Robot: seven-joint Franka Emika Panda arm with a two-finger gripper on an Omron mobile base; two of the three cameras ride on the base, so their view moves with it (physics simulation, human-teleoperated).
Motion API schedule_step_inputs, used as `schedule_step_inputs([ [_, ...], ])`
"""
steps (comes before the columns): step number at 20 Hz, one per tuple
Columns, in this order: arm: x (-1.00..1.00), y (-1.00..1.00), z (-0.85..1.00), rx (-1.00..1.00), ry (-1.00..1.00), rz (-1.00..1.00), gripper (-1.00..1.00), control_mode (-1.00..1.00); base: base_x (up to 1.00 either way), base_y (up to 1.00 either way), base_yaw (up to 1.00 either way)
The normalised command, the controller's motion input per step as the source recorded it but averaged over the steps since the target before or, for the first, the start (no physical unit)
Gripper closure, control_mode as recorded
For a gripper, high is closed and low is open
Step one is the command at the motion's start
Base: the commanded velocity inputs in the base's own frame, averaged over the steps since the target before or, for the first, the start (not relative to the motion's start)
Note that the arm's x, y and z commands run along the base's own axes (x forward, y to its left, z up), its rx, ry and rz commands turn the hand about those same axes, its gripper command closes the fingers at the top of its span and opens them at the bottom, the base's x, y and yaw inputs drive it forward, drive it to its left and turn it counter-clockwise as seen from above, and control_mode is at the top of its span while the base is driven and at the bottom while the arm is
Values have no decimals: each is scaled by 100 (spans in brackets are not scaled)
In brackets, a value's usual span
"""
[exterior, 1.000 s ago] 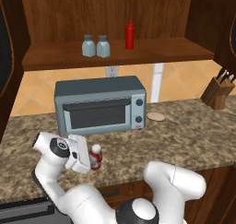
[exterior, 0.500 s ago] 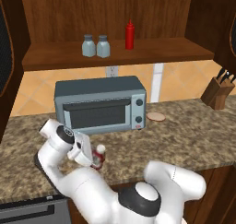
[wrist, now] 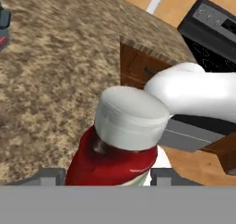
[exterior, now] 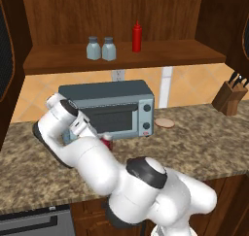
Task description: Put the shaker and condiment bottle from the counter next to their counterparts in the cabinet.
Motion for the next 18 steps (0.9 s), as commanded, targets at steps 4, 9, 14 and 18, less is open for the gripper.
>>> schedule_step_inputs([
  [4, -54, 0, 9, 0, 0, 17, 100, -100, 0, 0, 0],
  [9, -37, -26, 31, 0, -6, 37, 100, -100, 0, 0, 0],
  [14, -41, -42, 40, 0, -7, 39, 100, -100, 0, 0, 0],
  [18, -62, -61, 44, 2, -11, 31, 100, -100, 0, 0, 0],
])
